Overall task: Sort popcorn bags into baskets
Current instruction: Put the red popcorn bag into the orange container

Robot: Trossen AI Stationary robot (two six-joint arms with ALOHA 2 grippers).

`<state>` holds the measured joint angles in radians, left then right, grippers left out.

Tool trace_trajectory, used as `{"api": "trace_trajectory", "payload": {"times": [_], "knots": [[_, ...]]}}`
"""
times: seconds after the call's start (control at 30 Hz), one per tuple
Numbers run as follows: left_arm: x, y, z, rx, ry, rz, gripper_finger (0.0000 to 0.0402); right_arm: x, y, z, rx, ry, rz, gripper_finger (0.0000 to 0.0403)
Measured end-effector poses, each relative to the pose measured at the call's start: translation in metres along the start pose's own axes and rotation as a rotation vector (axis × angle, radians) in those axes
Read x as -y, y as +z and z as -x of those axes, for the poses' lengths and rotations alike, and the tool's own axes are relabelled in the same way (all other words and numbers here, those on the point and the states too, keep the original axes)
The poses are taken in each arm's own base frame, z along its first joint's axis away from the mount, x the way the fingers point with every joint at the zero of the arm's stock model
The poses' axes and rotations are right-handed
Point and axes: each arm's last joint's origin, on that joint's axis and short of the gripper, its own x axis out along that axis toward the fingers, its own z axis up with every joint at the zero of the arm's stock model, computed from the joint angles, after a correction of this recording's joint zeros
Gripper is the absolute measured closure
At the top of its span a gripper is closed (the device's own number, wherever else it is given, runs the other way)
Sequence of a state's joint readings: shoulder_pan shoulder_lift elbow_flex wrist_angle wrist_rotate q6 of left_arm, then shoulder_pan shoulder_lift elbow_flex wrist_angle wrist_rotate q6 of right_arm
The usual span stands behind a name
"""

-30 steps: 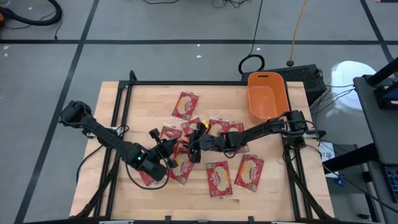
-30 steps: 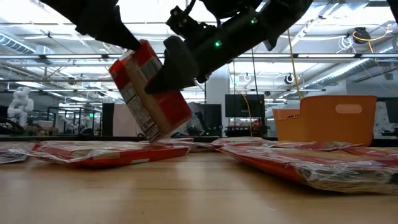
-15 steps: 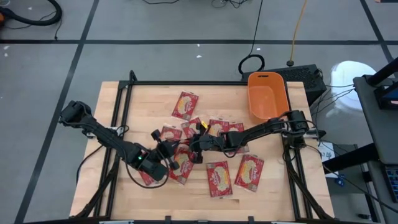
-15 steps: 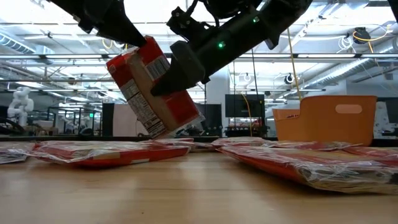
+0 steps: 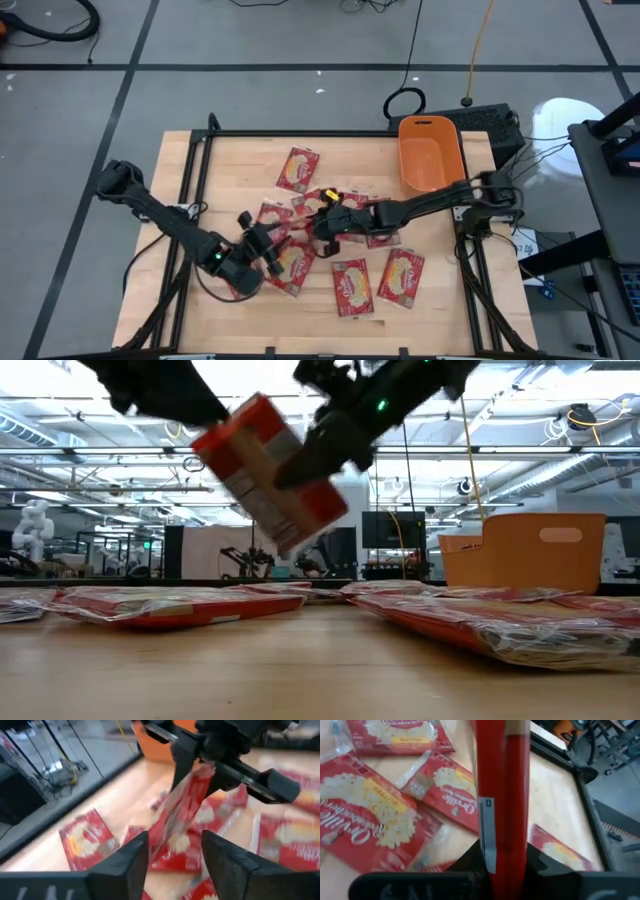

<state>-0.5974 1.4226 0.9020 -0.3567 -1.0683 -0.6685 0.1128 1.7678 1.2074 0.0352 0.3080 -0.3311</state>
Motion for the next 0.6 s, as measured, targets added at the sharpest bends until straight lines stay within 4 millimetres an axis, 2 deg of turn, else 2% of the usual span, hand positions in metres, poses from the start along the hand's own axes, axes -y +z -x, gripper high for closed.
{"api": "trace_trajectory", "payload": {"times": [0.17, 0.37, 0.6], "knots": [[-0.005, 0.008, 0.014, 0.073, 0.021, 0.021, 0.02, 0.02, 0.005, 0.031, -0.039, -0.007, 0.062, 0.0361], [-0.006, 0.004, 0.012, 0.054, 0.039, -0.008, 0.0199, 0.047, 0.007, 0.068, -0.062, -0.035, 0.094, 0.036], [-0.01, -0.011, 0.007, 0.021, 0.047, 0.025, 0.0199, 0.068, -0.001, 0.107, -0.133, -0.027, 0.285, 0.036]]}}
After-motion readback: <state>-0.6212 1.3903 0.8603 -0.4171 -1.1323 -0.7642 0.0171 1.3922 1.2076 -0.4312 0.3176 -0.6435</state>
